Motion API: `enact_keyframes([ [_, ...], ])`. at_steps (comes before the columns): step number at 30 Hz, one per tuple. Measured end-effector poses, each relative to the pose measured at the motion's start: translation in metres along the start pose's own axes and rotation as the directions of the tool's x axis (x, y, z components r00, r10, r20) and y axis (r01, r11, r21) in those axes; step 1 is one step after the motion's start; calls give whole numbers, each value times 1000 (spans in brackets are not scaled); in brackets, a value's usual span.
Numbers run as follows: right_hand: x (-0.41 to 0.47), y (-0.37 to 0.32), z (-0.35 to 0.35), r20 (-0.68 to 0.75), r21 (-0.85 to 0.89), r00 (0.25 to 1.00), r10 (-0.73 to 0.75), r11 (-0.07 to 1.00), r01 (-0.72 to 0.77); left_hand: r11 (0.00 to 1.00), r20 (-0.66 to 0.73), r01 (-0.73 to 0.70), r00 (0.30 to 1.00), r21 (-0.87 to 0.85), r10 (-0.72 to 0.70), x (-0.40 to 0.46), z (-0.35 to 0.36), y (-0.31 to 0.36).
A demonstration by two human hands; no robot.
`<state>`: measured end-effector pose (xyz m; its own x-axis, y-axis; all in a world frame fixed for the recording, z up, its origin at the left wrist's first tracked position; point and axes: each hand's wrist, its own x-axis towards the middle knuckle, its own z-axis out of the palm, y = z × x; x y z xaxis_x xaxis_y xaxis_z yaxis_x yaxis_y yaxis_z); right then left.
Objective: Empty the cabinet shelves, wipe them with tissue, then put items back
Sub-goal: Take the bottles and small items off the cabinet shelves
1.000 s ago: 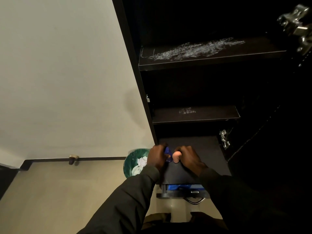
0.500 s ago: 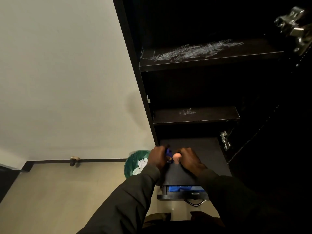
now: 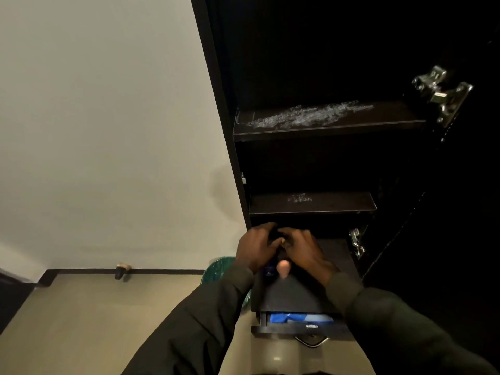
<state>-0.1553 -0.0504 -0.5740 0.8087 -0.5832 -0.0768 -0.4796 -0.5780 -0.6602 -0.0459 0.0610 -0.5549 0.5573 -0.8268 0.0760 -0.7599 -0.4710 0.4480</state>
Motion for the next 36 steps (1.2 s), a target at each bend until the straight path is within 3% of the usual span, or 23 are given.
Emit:
enact_keyframes([
  [4,4,-37,-42,-185,68,982,-24,997,37,992,-167,-125,978,3,123,14,-46,31],
  [9,6,-82,-105,-379,162,921,-93,973,165,957,-358,-288,899,-47,253,28,-116,74],
  [20,-3,-165,-225,-575,90,760,-304,899,428,857,-547,-503,752,-114,368,50,-237,137],
  [27,1,-209,-309,-702,29,623,-345,860,509,820,-744,-562,595,-113,305,74,-315,181],
  [31,4,-232,-352,-762,-63,519,-387,842,535,820,-797,-570,514,-41,317,89,-356,202],
  [36,7,-261,-398,-785,-135,459,-417,837,530,821,-842,-571,455,-25,291,108,-400,221],
])
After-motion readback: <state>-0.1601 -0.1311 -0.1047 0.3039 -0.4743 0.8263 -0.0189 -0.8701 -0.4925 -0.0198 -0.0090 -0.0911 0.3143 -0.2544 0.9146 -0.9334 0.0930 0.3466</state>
